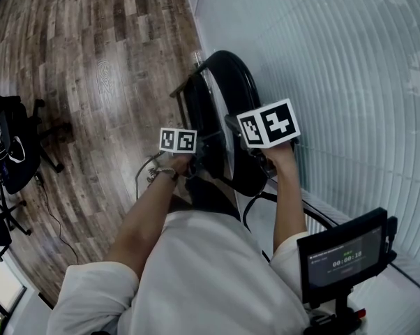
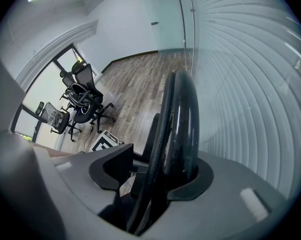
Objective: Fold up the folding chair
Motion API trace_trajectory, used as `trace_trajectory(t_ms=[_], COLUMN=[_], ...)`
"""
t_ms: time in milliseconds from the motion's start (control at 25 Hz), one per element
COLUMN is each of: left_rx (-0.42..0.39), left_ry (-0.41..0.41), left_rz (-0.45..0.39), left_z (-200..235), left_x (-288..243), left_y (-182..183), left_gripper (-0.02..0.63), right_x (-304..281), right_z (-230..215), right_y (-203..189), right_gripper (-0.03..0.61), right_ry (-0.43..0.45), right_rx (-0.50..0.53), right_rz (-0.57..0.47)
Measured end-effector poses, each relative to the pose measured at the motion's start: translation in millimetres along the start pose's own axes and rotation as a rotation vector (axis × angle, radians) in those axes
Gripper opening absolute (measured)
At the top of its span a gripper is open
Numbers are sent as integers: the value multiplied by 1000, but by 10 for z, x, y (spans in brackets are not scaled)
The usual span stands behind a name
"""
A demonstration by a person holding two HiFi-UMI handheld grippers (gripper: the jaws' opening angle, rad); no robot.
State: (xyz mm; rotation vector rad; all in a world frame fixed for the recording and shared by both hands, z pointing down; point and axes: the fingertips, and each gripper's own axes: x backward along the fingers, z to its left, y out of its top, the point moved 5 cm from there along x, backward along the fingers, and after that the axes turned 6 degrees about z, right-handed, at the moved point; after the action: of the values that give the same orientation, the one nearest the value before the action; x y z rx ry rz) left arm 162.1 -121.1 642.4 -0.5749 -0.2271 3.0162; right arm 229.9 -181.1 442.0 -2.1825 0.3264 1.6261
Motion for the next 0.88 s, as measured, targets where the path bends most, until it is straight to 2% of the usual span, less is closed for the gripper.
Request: trace_trajectory(t_ms=[880], left_rx=[-16], left_ry=[47], left_rz=[1], left_z=[25], left_x=[-26], left_y=[76], left_gripper=[179], right_x=[-49], right_z=[-40], right_y=[85], right_gripper=[181], right_ry=[-33], right_rx=[6], right_rz=[22])
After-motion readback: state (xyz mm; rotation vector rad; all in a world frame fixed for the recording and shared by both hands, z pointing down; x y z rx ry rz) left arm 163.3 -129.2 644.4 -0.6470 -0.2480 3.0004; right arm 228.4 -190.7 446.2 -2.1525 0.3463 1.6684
